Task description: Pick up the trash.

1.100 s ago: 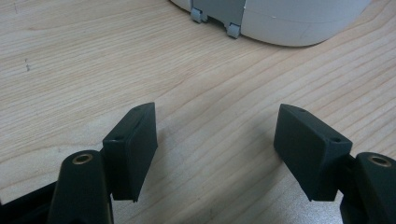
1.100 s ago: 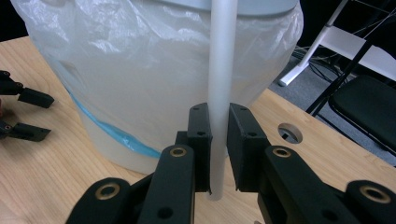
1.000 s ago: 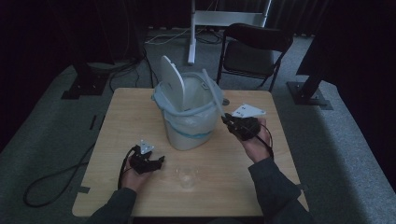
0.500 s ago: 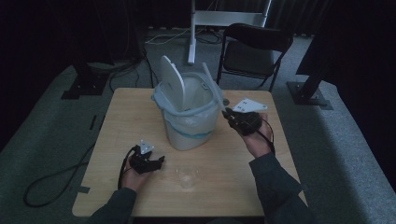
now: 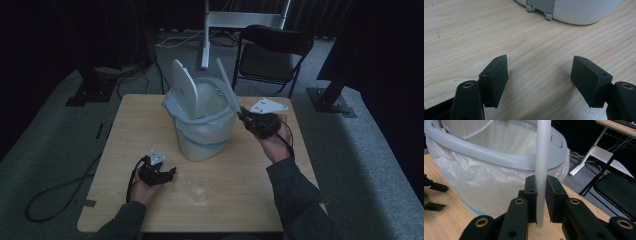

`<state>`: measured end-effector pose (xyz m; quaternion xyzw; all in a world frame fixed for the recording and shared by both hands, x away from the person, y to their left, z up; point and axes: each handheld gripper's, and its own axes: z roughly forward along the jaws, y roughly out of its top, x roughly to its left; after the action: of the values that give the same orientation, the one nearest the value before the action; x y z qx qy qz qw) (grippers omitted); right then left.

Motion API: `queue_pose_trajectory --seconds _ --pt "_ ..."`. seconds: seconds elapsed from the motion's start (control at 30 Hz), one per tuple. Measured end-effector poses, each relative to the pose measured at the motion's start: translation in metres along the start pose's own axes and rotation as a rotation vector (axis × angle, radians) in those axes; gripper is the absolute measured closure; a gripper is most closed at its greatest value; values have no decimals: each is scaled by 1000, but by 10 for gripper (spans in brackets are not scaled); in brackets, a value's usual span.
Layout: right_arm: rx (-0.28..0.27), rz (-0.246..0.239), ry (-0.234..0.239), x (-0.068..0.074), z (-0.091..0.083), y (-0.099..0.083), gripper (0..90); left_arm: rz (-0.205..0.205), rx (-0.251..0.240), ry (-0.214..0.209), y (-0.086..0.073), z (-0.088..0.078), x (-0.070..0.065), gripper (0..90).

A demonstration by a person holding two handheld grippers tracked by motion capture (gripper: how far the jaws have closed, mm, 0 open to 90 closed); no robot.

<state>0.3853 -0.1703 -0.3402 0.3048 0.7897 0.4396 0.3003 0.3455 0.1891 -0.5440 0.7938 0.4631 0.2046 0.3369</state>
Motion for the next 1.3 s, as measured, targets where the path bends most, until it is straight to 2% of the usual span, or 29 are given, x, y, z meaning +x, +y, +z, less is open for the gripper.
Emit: queue_pose_trajectory --seconds 0.73,1.3 --pt "-26 -26 -5 -3 -1 16 794 0 0 0 0 0 0 306" --pt "-30 -48 -13 -10 4 27 794 0 0 0 0 0 0 306"
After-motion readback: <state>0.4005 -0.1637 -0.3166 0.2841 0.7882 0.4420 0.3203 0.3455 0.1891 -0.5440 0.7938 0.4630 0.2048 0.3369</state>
